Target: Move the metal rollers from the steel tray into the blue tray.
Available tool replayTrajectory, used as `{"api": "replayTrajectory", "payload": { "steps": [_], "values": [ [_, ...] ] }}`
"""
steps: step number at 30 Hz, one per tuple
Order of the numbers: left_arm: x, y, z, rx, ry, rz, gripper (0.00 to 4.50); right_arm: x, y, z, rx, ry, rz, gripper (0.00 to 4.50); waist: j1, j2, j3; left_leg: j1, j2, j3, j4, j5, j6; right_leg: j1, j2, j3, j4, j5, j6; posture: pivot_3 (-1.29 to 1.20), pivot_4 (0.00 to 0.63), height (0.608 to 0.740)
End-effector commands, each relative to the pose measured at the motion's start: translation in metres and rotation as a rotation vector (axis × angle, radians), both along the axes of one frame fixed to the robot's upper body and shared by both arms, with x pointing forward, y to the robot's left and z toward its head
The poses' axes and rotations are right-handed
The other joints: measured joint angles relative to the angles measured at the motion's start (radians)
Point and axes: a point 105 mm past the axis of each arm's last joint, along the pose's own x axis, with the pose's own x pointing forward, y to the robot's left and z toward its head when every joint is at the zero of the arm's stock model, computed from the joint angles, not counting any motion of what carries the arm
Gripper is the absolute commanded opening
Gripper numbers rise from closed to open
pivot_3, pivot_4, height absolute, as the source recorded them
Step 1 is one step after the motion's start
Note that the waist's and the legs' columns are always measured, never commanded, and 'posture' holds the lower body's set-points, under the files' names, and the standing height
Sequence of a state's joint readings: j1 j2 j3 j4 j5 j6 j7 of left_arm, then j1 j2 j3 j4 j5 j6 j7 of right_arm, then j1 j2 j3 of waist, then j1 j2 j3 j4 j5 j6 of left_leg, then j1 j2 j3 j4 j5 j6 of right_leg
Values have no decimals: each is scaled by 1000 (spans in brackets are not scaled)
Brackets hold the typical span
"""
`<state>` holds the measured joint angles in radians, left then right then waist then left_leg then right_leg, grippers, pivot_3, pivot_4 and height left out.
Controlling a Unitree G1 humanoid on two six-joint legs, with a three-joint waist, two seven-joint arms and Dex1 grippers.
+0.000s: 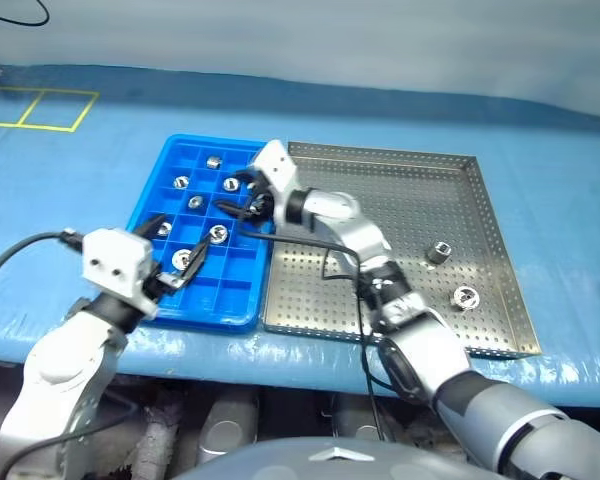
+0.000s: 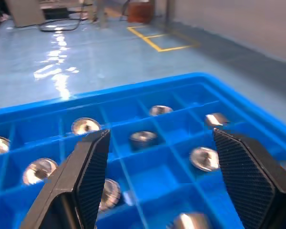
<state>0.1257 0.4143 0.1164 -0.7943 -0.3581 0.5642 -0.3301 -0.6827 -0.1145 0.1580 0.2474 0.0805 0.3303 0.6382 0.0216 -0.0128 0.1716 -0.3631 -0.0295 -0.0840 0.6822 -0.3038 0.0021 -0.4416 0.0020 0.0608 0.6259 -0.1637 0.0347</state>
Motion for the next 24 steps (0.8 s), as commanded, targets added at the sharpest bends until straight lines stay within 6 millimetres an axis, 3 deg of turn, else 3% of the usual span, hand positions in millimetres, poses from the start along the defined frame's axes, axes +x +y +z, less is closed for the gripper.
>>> {"api": "replayTrajectory", "payload": {
  "steps": [1, 8, 18, 24],
  "values": [
    [13, -30, -3, -14, -3, -111, 3749, -1, -70, 7, -49, -46, -259, 3613, -5, 1, -1, 0, -1, 0, 0, 0, 0, 0, -1, 0, 0, 0, 0, -11, 150, 740],
    [38, -55, -15, 74, 10, -203, 3749, -36, -153, -11, -197, 8, -516, 3613, -87, 4, -2, 0, 4, 8, -1, -3, 5, -4, 0, 6, 1, 0, 0, -148, 150, 740],
    [44, -70, -21, 76, 22, -308, 3749, -83, -190, -37, -283, 167, -628, 3613, -167, 3, -2, 2, 4, 18, 3, -4, 9, -1, 6, 17, 1, 0, 12, -269, 150, 740],
    [44, -76, -23, 75, 23, -337, 3749, -94, -205, -45, -307, 228, -668, 3613, -210, 3, -2, 3, 3, 24, 6, -5, 11, -1, 7, 22, 1, 1, 15, -282, 150, 740]
  ]
}}
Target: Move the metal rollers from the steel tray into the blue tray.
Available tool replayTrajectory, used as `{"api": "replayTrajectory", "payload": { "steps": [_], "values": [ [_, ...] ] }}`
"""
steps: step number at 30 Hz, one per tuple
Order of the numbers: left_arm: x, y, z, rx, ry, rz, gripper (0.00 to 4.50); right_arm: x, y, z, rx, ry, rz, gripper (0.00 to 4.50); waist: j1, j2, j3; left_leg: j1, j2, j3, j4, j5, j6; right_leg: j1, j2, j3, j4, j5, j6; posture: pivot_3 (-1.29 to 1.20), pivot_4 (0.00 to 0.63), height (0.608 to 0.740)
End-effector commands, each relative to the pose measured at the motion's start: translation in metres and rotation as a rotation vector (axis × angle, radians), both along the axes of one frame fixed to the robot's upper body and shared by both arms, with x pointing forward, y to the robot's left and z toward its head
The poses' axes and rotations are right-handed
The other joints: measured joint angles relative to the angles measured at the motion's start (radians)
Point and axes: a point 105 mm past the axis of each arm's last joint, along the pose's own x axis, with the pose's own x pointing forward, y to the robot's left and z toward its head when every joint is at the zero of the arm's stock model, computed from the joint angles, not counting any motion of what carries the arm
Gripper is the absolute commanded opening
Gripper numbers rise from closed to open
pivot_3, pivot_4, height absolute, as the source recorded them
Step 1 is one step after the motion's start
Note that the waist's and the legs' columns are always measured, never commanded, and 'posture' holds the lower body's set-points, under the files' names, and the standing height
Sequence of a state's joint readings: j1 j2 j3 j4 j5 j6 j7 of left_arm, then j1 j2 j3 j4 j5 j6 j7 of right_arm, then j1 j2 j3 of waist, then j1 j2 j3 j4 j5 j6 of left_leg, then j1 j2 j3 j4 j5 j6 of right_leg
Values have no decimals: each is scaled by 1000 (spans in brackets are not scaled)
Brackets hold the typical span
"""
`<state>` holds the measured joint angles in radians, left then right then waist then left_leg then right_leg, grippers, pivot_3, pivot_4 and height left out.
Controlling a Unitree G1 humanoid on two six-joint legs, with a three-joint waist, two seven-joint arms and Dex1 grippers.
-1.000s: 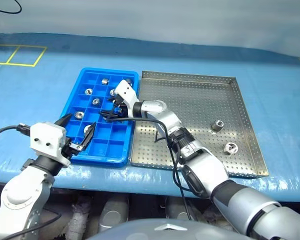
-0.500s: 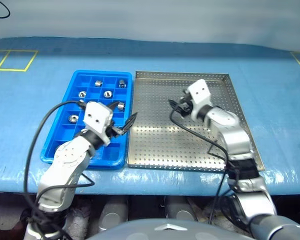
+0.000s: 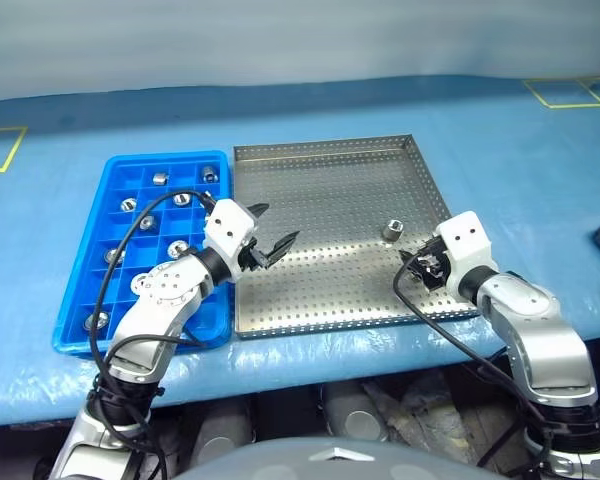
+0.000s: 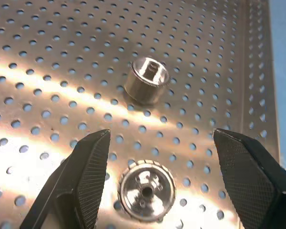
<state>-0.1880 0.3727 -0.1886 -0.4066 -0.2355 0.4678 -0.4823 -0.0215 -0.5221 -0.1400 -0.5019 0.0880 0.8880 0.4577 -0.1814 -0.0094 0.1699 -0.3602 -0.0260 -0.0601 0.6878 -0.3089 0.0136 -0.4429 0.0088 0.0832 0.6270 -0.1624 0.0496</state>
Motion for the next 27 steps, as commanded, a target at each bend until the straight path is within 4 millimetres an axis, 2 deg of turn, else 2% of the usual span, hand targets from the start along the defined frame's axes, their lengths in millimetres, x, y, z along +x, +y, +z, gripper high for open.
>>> {"api": "replayTrajectory", "payload": {
  "steps": [1, 5, 12, 27],
  "values": [
    [0, -6, 9, -7, -48, -24, 3749, -2, -5, 12, -4, -35, -16, 3613, -15, 0, 0, 0, 0, 1, 0, 0, 0, 0, 0, 1, 0, 0, 0, -281, 150, 740],
    [-1, -4, 7, -5, -44, -19, 3749, -3, -4, 0, 33, 11, -23, 3613, -33, 0, 0, -1, 0, 5, 0, 0, 1, 1, 2, 7, 0, 1, 2, -271, 150, 740],
    [-2, 2, 5, 3, -41, 4, 3749, 0, 4, -9, 82, 38, -5, 3613, -56, -1, 0, 0, 0, 10, 0, -1, 5, 0, 2, 16, -1, 3, 6, -271, 150, 740],
    [-3, 6, 3, 7, -39, 29, 3749, 13, 11, -21, 143, 62, -2, 3613, -50, -1, 0, 1, 0, 12, 0, -2, 7, 0, 2, 18, -1, 4, 7, -224, 150, 740]
  ]
}}
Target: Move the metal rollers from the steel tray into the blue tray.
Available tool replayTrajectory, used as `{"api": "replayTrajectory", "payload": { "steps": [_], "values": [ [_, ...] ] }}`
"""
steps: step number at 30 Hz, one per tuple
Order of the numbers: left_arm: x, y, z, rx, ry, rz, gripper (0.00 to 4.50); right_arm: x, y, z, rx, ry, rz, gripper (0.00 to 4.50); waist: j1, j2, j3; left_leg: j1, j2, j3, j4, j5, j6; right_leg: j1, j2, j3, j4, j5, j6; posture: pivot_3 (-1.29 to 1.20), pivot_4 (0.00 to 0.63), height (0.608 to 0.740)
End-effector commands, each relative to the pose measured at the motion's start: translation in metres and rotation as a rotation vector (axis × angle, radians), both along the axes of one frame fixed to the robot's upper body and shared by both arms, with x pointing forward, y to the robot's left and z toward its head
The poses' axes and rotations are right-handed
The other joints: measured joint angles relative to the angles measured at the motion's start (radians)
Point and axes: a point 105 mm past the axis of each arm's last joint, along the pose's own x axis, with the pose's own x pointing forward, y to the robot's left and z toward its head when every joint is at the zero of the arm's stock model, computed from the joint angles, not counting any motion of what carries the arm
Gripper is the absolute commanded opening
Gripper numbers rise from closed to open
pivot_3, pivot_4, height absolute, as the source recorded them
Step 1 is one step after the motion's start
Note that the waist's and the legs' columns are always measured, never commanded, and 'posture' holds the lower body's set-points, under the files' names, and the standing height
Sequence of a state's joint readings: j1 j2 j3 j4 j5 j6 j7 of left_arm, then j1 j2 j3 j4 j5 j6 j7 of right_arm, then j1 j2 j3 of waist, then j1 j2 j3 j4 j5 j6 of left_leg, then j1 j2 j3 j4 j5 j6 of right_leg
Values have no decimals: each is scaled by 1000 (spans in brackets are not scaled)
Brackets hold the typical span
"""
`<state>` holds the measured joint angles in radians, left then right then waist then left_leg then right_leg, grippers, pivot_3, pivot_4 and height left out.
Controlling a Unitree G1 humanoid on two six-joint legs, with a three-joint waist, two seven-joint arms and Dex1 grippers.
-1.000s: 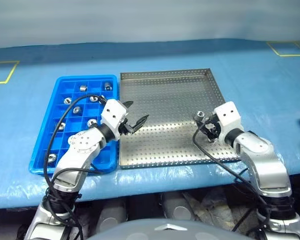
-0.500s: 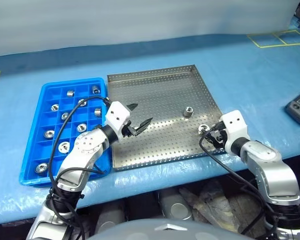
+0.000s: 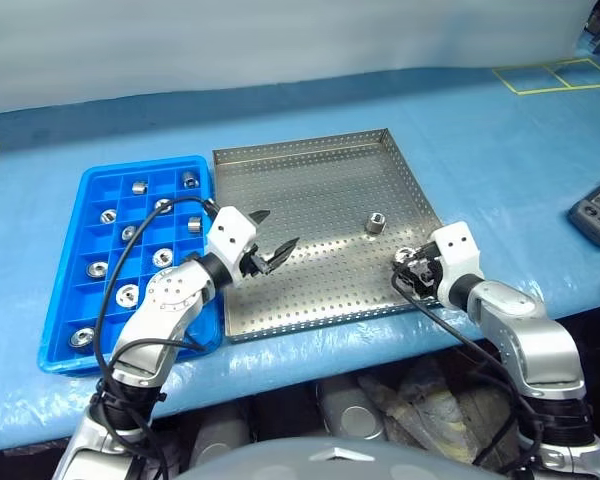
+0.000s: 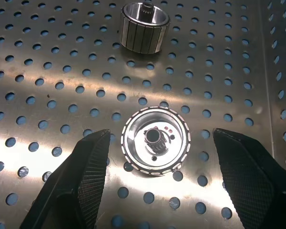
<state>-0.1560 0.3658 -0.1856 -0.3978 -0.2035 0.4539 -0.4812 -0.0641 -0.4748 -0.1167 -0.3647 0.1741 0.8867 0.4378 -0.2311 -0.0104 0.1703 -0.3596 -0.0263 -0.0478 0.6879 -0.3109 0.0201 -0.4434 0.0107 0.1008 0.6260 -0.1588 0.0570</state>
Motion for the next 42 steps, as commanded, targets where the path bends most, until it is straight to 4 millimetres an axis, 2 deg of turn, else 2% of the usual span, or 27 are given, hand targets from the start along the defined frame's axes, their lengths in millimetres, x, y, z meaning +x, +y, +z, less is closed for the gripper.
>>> {"api": "replayTrajectory", "payload": {
  "steps": [1, 2, 4, 9, 17, 22, 26, 33, 37, 42],
  "values": [
    [-2, 2, 12, -9, -53, 6, 3749, 6, 2, 4, 13, -27, -1, 3613, 0, 0, 0, 0, 0, 0, 0, 0, 0, 0, 0, 0, 0, 0, 0, -214, 150, 740],
    [-2, 3, 12, -8, -53, 9, 3749, 6, 1, 2, 15, -23, -8, 3613, 0, 0, 0, 0, 0, 0, 0, 0, 0, 0, 0, 0, 0, 0, 0, -214, 150, 740],
    [-2, 4, 12, -7, -53, 14, 3749, 7, -1, 1, 14, -18, -18, 3214, 1, 0, 0, 0, 0, 0, 0, 0, 0, 0, 0, 0, 0, 0, 0, -214, 150, 740],
    [-3, 5, 12, -5, -52, 18, 3749, 9, 0, 4, 12, -29, -19, 1710, 3, 0, 0, 0, 0, 0, 0, 0, 1, 0, 0, 0, 0, 0, 0, -205, 150, 740],
    [-3, 6, 13, -6, -55, 16, 3749, 15, 5, 18, 2, -85, 5, 1693, 3, 0, 0, 0, 0, 1, 0, 0, 1, 0, 0, 1, 0, 0, 1, -202, 150, 740],
    [-6, 9, 12, 2, -47, 18, 3749, 15, 8, 19, 6, -93, 16, 1693, 3, 0, 0, 0, 0, 1, 0, 0, 1, 0, 0, 1, 0, 0, 1, -196, 150, 740],
    [-11, 13, 18, -19, -48, 20, 3749, 17, 18, 27, 9, -128, 64, 1693, 3, 0, 0, 0, 0, 1, 0, -1, 1, -1, 0, 1, 0, 1, 1, -175, 150, 740],
    [-38, 51, 33, 11, -37, 88, 3749, 28, 66, 56, 71, -231, 255, 1693, 11, -2, 1, 1, 1, 2, 0, -1, 1, -1, 1, 3, 1, 1, 1, -87, 150, 740],
    [-54, 85, 36, 91, -29, 207, 3749, 28, 117, 71, 137, -304, 485, 1693, 35, -4, 2, 4, 1, 2, 0, -1, 1, -2, 1, 3, 0, 1, 1, -25, 150, 740],
    [-71, 119, 37, 165, -18, 376, 3749, 19, 175, 69, 209, -276, 760, 1693, 91, -5, 3, 3, 1, 0, -1, -1, 2, -3, -1, 1, -1, 0, 0, 40, 150, 740]
  ]
}}
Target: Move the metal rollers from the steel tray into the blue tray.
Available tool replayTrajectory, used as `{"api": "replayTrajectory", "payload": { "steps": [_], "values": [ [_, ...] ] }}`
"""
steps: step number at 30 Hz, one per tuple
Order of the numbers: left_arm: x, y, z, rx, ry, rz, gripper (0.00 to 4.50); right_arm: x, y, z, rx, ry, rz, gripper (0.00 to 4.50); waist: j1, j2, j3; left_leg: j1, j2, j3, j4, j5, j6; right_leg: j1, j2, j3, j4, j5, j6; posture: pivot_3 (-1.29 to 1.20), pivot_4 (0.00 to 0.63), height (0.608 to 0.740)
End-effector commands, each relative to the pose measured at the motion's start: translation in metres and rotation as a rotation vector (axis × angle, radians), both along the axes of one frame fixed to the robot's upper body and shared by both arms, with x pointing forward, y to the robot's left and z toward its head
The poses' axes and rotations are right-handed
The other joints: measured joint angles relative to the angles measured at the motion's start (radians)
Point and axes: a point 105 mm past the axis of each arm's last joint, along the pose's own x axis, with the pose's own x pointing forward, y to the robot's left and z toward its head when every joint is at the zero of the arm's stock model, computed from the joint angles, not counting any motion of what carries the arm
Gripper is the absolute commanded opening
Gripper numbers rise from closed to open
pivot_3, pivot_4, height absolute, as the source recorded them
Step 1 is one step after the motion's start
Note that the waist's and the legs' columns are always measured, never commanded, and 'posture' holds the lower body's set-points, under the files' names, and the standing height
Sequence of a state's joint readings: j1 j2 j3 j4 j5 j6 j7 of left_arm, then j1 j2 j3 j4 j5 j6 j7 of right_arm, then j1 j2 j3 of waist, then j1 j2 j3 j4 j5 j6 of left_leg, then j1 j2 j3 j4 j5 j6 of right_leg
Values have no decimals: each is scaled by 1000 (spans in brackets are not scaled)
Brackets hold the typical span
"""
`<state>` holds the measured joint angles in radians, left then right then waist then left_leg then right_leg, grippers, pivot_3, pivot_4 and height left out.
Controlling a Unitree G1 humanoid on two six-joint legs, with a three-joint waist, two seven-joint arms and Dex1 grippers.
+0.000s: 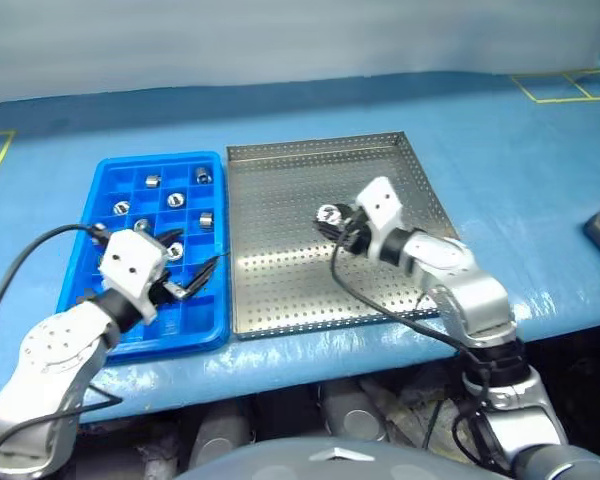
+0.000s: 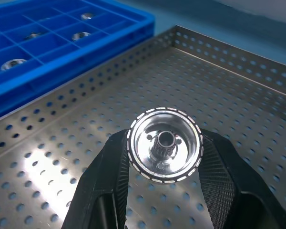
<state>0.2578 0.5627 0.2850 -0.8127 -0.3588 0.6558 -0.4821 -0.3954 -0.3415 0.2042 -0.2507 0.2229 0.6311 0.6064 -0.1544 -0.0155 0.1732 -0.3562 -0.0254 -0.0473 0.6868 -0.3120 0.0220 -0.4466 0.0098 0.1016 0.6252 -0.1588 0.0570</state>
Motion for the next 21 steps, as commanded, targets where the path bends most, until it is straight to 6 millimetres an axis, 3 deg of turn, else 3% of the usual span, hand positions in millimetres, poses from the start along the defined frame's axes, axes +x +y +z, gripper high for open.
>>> {"api": "replayTrajectory", "payload": {
  "steps": [1, 6, 12, 17, 21],
  "values": [
    [-12, 20, 18, 68, -68, 108, 3749, -12, 36, 8, 35, -1, 217, 1693, 28, -1, 0, -1, 0, -1, 0, 0, 0, 0, 0, -1, 0, 0, 0, 57, 150, 740],
    [-28, 47, 27, 105, -94, 261, 3749, -24, 69, 9, 49, 28, 419, 1693, 100, -1, 0, -3, 0, -7, 0, -1, -1, -1, -4, -8, -1, 1, -9, 121, 150, 740],
    [-50, 59, 24, 125, -53, 325, 3749, -43, 98, 13, 58, 27, 582, 1693, 142, -1, 0, -4, 0, -12, 0, -1, -3, 0, -5, -15, -1, -1, -13, 157, 150, 740],
    [-56, 54, 15, 102, -9, 302, 3749, -64, 120, 6, 56, 58, 695, 1693, 147, -1, 0, -4, 0, -20, -1, 1, -8, 2, -4, -24, 0, -6, -17, 164, 150, 740],
    [-53, 49, 11, 83, 5, 281, 3749, -66, 132, 0, 60, 81, 701, 1693, 147, -1, 0, -4, 0, -27, -3, 3, -12, 3, -4, -29, 1, -8, -14, 153, 150, 740]
  ]
}}
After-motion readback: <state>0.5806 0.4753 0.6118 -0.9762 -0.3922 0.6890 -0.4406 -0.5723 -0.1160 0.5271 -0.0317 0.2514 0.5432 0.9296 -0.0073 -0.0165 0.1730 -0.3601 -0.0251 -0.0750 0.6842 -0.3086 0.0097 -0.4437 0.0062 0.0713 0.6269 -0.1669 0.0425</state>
